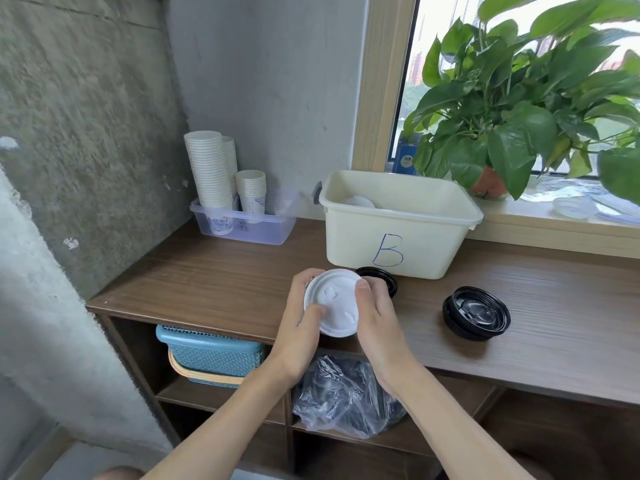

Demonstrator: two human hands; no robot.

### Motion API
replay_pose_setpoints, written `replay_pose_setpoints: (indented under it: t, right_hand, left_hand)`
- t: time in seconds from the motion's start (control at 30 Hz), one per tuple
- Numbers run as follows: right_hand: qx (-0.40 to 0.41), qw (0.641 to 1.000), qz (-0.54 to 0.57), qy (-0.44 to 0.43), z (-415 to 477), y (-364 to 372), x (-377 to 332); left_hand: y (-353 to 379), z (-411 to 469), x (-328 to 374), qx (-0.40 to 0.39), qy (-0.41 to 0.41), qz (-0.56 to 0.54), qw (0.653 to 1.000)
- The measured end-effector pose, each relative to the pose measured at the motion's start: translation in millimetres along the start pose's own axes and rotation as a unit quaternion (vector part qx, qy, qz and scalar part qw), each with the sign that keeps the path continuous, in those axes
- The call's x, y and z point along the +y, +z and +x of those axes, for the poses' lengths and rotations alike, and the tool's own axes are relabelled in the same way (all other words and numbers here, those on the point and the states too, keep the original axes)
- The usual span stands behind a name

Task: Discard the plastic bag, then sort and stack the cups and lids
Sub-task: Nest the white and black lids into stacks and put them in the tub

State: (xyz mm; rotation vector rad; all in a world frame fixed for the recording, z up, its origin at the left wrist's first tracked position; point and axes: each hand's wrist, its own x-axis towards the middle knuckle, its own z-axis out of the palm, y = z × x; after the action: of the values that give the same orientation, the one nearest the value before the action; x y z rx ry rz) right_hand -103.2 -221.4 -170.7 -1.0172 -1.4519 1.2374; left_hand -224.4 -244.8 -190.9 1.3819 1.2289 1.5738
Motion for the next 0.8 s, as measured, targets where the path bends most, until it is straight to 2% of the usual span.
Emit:
replay_pose_setpoints:
  t: [0.17,0.43,0.8]
  right_hand:
    - [-0.014,0.999,-0.036,-0.024,6.4,2.1,3.1]
    - [-0.047,0.998,-0.011,-0.041,14.4,-2.7,20.7]
    - [-0.075,0.995,0.007,-0.062,24.7,1.2,33.4]
  left_hand:
    - [-5.5,-0.1,-3.9,-0.023,0.018,0.011,1.0]
    - [-22.1,5.8,-10.3,-0.109,0.002,0.114,0.987]
    - [-23.6,10.5,-22.8,-0.055,0.086,0.142,0.985]
